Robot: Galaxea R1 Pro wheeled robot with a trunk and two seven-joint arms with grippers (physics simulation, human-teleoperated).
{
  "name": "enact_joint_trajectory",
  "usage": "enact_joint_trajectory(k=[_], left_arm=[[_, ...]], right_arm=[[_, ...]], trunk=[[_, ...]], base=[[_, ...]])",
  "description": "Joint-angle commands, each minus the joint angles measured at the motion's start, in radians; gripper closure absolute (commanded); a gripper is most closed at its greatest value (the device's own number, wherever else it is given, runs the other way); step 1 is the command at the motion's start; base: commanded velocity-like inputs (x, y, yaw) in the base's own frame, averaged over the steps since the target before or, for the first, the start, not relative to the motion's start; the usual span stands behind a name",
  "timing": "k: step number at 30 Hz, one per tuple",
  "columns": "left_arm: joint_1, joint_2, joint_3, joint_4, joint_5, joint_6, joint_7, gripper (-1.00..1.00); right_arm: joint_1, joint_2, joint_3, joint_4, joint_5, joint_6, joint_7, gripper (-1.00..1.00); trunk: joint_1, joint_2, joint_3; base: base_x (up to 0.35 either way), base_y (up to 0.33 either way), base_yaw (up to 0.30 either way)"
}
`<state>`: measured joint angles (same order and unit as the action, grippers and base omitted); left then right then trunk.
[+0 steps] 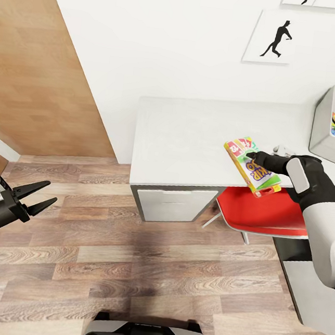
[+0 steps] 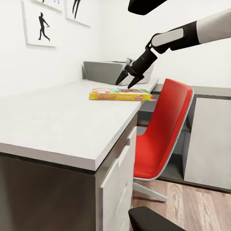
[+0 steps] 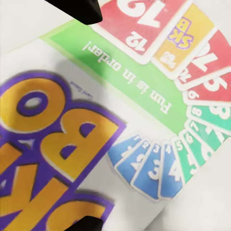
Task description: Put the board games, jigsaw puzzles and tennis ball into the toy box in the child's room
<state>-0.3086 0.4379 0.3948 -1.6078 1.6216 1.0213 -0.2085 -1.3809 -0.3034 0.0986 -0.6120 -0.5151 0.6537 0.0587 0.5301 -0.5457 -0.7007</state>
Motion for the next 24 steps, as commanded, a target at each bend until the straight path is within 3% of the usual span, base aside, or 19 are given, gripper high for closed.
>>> enact_joint_trajectory(k=[1, 24], left_arm=[[-0.001, 0.000, 0.001, 0.000, -0.009, 0.003, -0.010, -1.00], [-0.001, 0.006, 0.001, 0.000, -0.009, 0.003, -0.062, -1.00]], right_arm=[[0.000, -0.001, 0.003, -0.001, 0.004, 0.003, 0.004, -1.00], [-0.001, 0.001, 0.005, -0.005, 0.004, 0.003, 0.003, -1.00]], trunk=[[0.000, -0.001, -0.001], [0.000, -0.001, -0.001]], base=[[-0.048, 0.007, 0.000], [-0.192, 0.144, 0.000]])
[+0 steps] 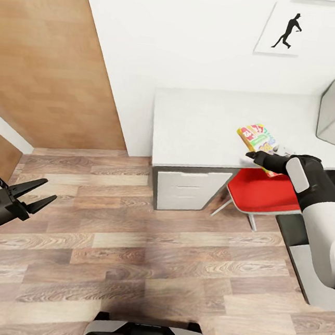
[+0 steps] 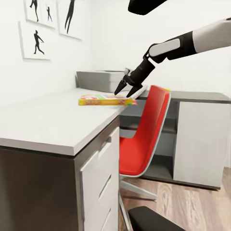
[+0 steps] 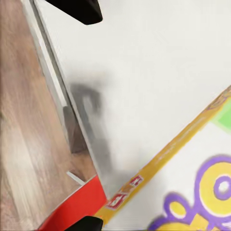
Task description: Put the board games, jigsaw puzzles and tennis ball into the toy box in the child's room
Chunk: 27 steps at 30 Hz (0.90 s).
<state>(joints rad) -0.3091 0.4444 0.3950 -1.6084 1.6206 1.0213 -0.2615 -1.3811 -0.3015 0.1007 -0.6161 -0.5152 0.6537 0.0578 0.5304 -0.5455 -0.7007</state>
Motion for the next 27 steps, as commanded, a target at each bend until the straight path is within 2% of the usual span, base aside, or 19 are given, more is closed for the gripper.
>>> enact_joint_trajectory(k=[1, 27], left_arm=[[-0.001, 0.000, 0.001, 0.001, -0.008, 0.003, -0.009, -1.00], [-0.001, -0.003, 0.001, 0.001, -0.008, 0.003, -0.010, -1.00]], right_arm=[[-0.001, -0.001, 0.004, -0.001, 0.004, 0.003, 0.004, -1.00], [-0.002, -0.007, 0.002, -0.009, 0.003, 0.013, 0.008, -1.00]], trunk=[[0.000, -0.001, -0.001], [0.000, -0.001, -0.001]], base=[[-0.153, 0.125, 0.000], [-0.038, 0.031, 0.000]])
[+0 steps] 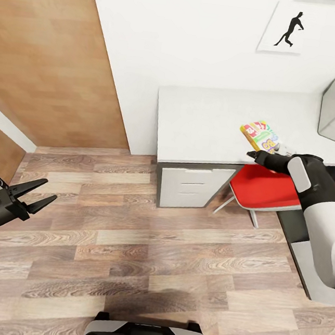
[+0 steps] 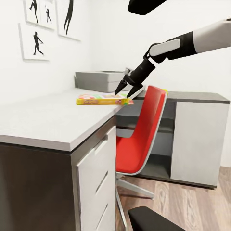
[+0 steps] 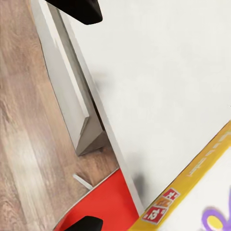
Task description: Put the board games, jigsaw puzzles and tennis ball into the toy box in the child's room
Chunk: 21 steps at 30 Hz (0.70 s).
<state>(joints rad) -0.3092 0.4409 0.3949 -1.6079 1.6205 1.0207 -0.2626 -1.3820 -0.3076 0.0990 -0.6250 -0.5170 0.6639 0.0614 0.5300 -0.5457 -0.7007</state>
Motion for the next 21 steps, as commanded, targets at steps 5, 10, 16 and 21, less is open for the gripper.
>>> enact_joint_trajectory(k=[5, 10, 16, 21], left_arm=[[-0.001, -0.003, -0.004, 0.000, -0.009, 0.002, -0.002, -1.00], [0.000, -0.006, -0.013, 0.000, -0.013, -0.001, 0.006, -1.00], [-0.001, -0.024, -0.042, 0.001, -0.063, -0.006, 0.018, -1.00], [-0.005, -0.054, -0.057, 0.001, -0.122, -0.007, 0.022, -1.00]], right_arm=[[-0.002, -0.023, -0.010, -0.089, -0.002, 0.104, 0.028, -1.00], [0.002, -0.072, -0.034, -0.229, -0.012, 0.246, 0.067, -1.00], [0.033, -0.129, -0.106, -0.402, -0.056, 0.353, 0.114, -1.00], [0.059, -0.152, -0.152, -0.481, -0.094, 0.383, 0.130, -1.00]], trunk=[[0.000, -0.001, -0.001], [0.000, -0.001, -0.001], [0.000, -0.001, -0.001], [0.000, -0.001, -0.001]], base=[[-0.003, 0.003, 0.000], [-0.002, 0.001, 0.000], [0.000, 0.000, 0.000], [0.003, 0.007, 0.000]])
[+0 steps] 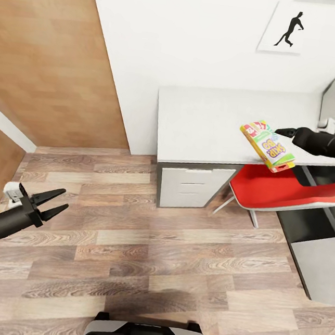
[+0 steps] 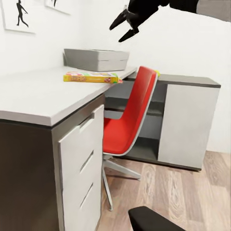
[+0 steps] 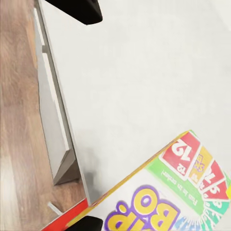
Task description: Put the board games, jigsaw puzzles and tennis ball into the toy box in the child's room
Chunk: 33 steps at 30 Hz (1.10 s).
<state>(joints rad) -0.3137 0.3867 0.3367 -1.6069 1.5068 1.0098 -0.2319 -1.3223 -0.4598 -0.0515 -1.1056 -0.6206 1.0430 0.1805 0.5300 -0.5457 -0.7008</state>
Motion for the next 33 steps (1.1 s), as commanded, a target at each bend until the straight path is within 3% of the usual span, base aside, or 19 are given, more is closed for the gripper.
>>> enact_joint_trajectory(k=[1, 8, 19, 27, 33], left_arm=[[-0.004, -0.010, -0.002, 0.000, -0.027, 0.003, -0.008, -1.00], [-0.027, -0.043, -0.014, 0.001, -0.088, 0.004, -0.004, -1.00], [-0.037, -0.055, -0.028, 0.001, -0.113, 0.004, -0.002, -1.00], [-0.040, -0.058, -0.033, 0.001, -0.120, 0.004, 0.000, -1.00], [-0.041, -0.059, -0.035, 0.001, -0.122, 0.004, 0.010, -1.00]], right_arm=[[0.006, -0.005, -0.011, -0.018, 0.002, 0.004, 0.014, -1.00], [0.026, -0.020, -0.040, -0.069, -0.017, 0.004, 0.022, -1.00], [0.034, -0.026, -0.053, -0.073, -0.022, 0.004, 0.022, -1.00], [0.034, -0.027, -0.050, 0.018, -0.018, 0.004, 0.022, -1.00], [0.031, -0.026, -0.046, 0.114, -0.007, -0.046, 0.024, -1.00]], trunk=[[0.000, -0.001, -0.001], [0.000, -0.001, -0.001], [0.000, -0.001, -0.001], [0.000, -0.001, -0.001], [0.000, -0.001, -0.001]], base=[[0.020, 0.051, 0.000], [0.066, 0.146, 0.000], [0.118, 0.235, 0.000], [0.135, 0.248, 0.000], [0.079, 0.123, 0.000]])
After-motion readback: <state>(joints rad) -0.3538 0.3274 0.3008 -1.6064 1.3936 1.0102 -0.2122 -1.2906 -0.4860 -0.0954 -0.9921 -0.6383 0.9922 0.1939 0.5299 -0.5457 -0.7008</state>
